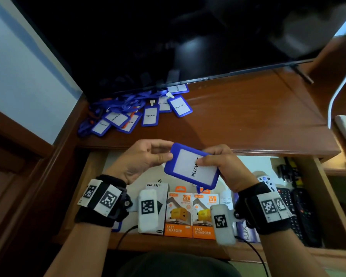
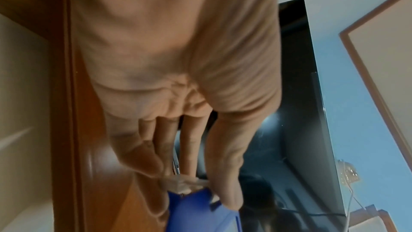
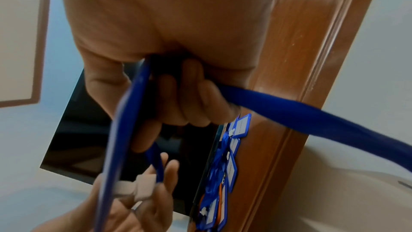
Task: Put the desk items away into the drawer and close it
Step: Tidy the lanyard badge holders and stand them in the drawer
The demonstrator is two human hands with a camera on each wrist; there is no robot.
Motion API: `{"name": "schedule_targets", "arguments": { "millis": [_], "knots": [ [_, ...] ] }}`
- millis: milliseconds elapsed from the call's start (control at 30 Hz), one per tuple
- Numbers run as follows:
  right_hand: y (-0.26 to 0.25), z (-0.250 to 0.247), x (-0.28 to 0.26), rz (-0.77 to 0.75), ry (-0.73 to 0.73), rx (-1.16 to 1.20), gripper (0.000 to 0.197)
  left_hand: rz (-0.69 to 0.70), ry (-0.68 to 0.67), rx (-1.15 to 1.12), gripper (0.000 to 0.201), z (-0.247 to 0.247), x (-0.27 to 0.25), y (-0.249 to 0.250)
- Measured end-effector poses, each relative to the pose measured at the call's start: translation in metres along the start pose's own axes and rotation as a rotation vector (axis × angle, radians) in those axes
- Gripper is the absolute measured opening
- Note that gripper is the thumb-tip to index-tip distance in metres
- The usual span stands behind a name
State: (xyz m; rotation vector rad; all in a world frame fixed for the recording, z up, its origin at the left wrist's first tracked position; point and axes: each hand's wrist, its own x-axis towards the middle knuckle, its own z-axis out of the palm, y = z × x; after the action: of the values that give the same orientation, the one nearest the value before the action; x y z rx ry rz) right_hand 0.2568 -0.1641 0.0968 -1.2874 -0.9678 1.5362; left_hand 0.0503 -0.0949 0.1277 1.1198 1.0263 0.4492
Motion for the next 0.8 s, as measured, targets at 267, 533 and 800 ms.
{"name": "schedule_targets", "arguments": {
  "millis": [267,533,800],
  "knots": [
    [0.002,0.001,0.000,-0.001,-0.049,-0.068,0.016,0.031,-0.112,0.416,0.024,0.001,0.000,-0.003],
    [0.005,0.001,-0.001,-0.043,-0.048,-0.027,0.012,-0.006,-0.189,0.469,0.020,0.007,-0.004,-0.007],
    [0.003,-0.008,-0.007,-0.263,-0.042,0.091,0.065,0.112,0.059,-0.031,0.031,-0.007,-0.004,-0.013]
  ]
}}
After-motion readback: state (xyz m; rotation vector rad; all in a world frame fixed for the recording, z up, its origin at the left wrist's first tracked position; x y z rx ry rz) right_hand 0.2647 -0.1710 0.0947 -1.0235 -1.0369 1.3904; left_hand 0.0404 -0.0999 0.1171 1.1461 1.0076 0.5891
